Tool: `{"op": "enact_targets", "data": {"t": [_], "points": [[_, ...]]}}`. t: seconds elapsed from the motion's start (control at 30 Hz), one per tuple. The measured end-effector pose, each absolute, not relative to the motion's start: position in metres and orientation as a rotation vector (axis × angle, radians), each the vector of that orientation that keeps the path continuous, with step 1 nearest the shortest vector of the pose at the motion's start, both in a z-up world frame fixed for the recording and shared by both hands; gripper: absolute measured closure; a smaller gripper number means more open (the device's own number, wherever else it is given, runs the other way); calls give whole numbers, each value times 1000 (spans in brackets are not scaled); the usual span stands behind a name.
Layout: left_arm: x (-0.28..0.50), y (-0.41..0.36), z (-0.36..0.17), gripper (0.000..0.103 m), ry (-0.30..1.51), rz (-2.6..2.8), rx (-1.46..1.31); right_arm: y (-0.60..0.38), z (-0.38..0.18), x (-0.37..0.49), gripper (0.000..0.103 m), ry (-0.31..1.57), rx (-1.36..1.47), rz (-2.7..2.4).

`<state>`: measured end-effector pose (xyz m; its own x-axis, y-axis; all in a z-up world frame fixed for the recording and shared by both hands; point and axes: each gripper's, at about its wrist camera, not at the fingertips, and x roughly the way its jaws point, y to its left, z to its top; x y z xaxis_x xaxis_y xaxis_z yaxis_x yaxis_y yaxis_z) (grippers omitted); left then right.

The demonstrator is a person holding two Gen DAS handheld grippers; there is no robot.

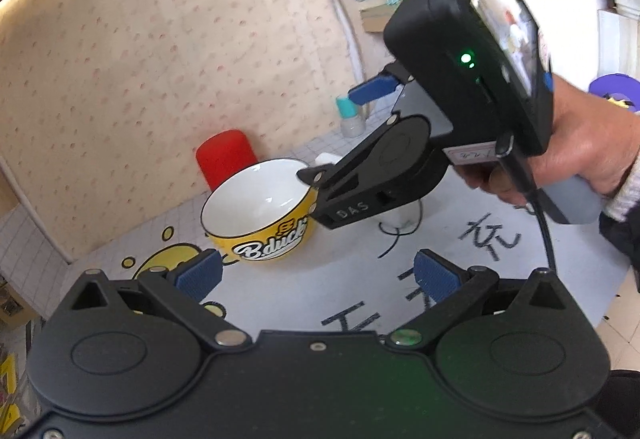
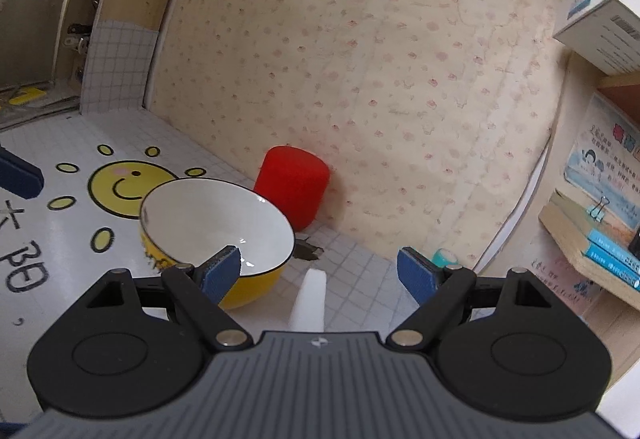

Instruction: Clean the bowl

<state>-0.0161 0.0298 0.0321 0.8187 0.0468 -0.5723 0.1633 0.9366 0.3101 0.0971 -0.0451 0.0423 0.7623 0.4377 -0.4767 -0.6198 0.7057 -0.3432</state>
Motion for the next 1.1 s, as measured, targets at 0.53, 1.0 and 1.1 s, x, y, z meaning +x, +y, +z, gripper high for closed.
{"op": "enact_targets", "data": {"t": [0.53, 1.0, 1.1], "points": [[15, 32, 18, 1, 655, -127, 438, -39, 34, 116, 17, 326, -588, 636], [5, 31, 31, 1, 613, -165, 315, -42, 34, 118, 17, 390, -509, 645], [7, 39, 37, 1, 602, -89, 250, -41, 33, 119, 17, 396, -496, 618]]}}
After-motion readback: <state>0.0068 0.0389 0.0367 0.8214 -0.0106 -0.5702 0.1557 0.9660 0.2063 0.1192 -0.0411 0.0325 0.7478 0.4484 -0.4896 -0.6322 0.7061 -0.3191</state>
